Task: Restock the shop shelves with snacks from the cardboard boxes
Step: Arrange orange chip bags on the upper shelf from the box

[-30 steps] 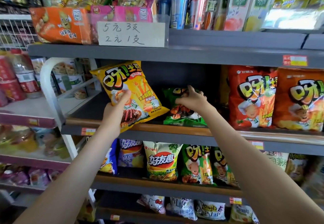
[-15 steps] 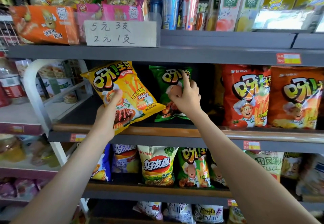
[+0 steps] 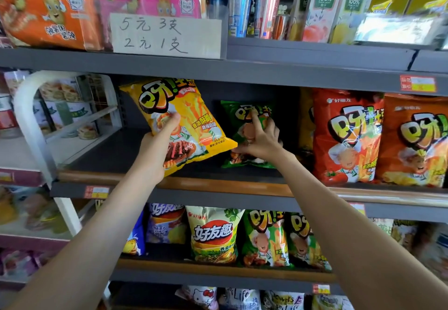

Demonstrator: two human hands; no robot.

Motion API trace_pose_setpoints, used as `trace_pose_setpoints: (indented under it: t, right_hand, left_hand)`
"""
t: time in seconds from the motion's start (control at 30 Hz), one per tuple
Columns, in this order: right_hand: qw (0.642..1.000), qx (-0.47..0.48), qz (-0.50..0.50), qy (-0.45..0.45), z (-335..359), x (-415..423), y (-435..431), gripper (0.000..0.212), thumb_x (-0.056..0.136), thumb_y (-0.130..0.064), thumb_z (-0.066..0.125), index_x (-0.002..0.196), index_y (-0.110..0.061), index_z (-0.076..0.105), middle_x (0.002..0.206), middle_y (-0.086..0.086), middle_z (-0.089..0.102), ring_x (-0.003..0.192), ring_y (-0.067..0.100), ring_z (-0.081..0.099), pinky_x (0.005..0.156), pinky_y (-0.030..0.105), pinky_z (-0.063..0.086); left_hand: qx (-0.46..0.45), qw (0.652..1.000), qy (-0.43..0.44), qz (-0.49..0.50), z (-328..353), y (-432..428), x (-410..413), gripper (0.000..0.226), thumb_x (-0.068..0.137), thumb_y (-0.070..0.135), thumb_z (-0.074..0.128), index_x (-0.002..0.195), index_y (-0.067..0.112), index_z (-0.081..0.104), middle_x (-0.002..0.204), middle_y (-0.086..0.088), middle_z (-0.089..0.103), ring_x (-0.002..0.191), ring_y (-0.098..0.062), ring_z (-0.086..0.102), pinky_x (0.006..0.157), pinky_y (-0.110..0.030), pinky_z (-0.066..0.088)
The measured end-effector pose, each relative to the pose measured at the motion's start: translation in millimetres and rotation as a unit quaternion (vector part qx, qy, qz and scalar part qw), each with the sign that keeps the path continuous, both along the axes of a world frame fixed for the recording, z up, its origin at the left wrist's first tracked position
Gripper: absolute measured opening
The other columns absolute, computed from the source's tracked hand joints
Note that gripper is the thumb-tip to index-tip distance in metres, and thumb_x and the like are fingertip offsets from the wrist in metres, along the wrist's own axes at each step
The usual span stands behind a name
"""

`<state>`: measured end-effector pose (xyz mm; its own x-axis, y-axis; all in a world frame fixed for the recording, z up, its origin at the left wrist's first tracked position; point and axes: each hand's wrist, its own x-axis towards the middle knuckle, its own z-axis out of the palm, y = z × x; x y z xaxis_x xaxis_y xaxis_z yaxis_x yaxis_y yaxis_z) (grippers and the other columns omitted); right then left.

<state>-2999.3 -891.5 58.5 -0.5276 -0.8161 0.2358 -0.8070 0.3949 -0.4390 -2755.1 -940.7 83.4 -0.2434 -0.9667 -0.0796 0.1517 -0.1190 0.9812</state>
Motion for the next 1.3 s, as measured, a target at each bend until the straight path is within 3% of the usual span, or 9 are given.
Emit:
trace_pose_setpoints:
  t: [0.1, 0.2, 0.4, 0.67, 0.8, 0.9, 1.0, 1.13, 1.3]
  right_hand:
    - [1.0, -0.004, 0.008, -0.012, 1.0, -5.5, -1.6, 0.119, 0.07, -0.053, 0.079, 0.152, -0.038, -0.006, 0.156, 0.018, -0.005, 0.142, 0.041, 0.003, 0.112, 0.059, 0.021]
    - [0.996, -0.084, -0.002, 0.026, -6.8, -6.4, -5.0, 0.111, 0.074, -0.046, 0.078, 0.153, -0.033, 0.001, 0.152, 0.017, 0.008, 0.137, 0.039, 0.014, 0.104, 0.058, 0.031]
    - [0.976, -0.19, -0.04, 0.095, -16.9, -22.0, -22.9, 0.109, 0.076, -0.034, 0.078, 0.155, -0.02, 0.004, 0.153, 0.02, 0.014, 0.135, 0.041, 0.022, 0.099, 0.057, 0.038]
    - [0.999, -0.016, 0.015, 0.031, -12.0, -50.1, -32.2, 0.127, 0.069, -0.053, 0.079, 0.146, -0.045, -0.022, 0.156, 0.005, -0.029, 0.145, 0.033, -0.014, 0.117, 0.057, 0.012]
    - [0.994, -0.078, 0.01, 0.07, -15.4, -52.1, -31.7, 0.127, 0.068, -0.047, 0.083, 0.151, -0.038, -0.014, 0.159, 0.008, -0.014, 0.143, 0.033, 0.002, 0.114, 0.055, 0.019]
    - [0.981, -0.125, -0.031, 0.143, -18.5, -57.7, -34.8, 0.116, 0.075, -0.04, 0.079, 0.154, -0.031, -0.005, 0.159, 0.012, -0.004, 0.14, 0.035, 0.011, 0.109, 0.056, 0.029]
    - [0.981, -0.069, -0.043, 0.176, -21.3, -67.1, -37.2, 0.117, 0.077, -0.042, 0.077, 0.151, -0.036, -0.013, 0.159, 0.013, -0.013, 0.144, 0.036, 0.004, 0.112, 0.059, 0.025]
    - [0.995, -0.052, 0.038, 0.075, -26.3, -80.3, -31.9, 0.115, 0.08, -0.042, 0.075, 0.139, -0.049, -0.024, 0.155, 0.005, -0.034, 0.145, 0.031, -0.023, 0.116, 0.052, 0.001]
    - [0.987, -0.068, 0.007, 0.144, -28.0, -86.2, -31.1, 0.102, 0.089, -0.021, 0.067, 0.146, -0.039, -0.015, 0.158, 0.011, -0.024, 0.146, 0.032, -0.019, 0.119, 0.05, 0.008]
  left_hand:
    - [0.0, 1.0, -0.018, -0.021, 0.7, -4.4, -7.0, 0.067, 0.07, 0.066, 0.071, 0.117, 0.021, 0.053, 0.097, 0.008, 0.061, 0.081, -0.008, 0.057, 0.07, -0.027, 0.043]
    - [0.006, 0.999, -0.021, -0.047, -1.4, -11.7, -9.3, 0.077, 0.062, 0.067, 0.076, 0.121, 0.02, 0.058, 0.106, 0.001, 0.07, 0.092, -0.017, 0.067, 0.084, -0.035, 0.052]
    - [-0.005, 1.0, -0.018, 0.002, -5.4, -19.5, -4.2, 0.073, 0.072, 0.067, 0.067, 0.127, 0.021, 0.052, 0.101, 0.002, 0.061, 0.083, -0.015, 0.056, 0.076, -0.031, 0.04]
    - [-0.015, 1.0, 0.001, 0.0, -6.2, -30.8, -9.0, 0.078, 0.071, 0.067, 0.068, 0.131, 0.019, 0.054, 0.113, 0.002, 0.065, 0.081, -0.012, 0.058, 0.066, -0.025, 0.038]
    - [-0.032, 0.999, -0.007, -0.015, -5.8, -35.6, -20.2, 0.076, 0.073, 0.064, 0.067, 0.129, 0.015, 0.052, 0.113, 0.002, 0.063, 0.074, -0.009, 0.056, 0.059, -0.022, 0.036]
    - [-0.045, 0.999, -0.01, -0.022, -4.1, -37.2, -28.1, 0.078, 0.074, 0.062, 0.067, 0.136, 0.018, 0.049, 0.111, 0.004, 0.06, 0.071, -0.007, 0.05, 0.068, -0.025, 0.037]
    - [-0.064, 0.997, -0.016, -0.038, -2.9, -36.3, -33.7, 0.065, 0.079, 0.057, 0.066, 0.132, 0.023, 0.05, 0.095, 0.01, 0.055, 0.072, -0.005, 0.049, 0.076, -0.025, 0.037]
    - [-0.07, 0.994, -0.031, -0.08, -8.3, -39.5, -39.0, 0.037, 0.079, 0.054, 0.067, 0.103, 0.028, 0.055, 0.081, 0.012, 0.06, 0.074, -0.005, 0.057, 0.059, -0.022, 0.037]
    - [-0.086, 0.987, -0.051, -0.126, -20.3, -44.4, -45.7, 0.027, 0.078, 0.049, 0.07, 0.093, 0.03, 0.057, 0.085, 0.012, 0.065, 0.077, -0.004, 0.059, 0.062, -0.021, 0.04]
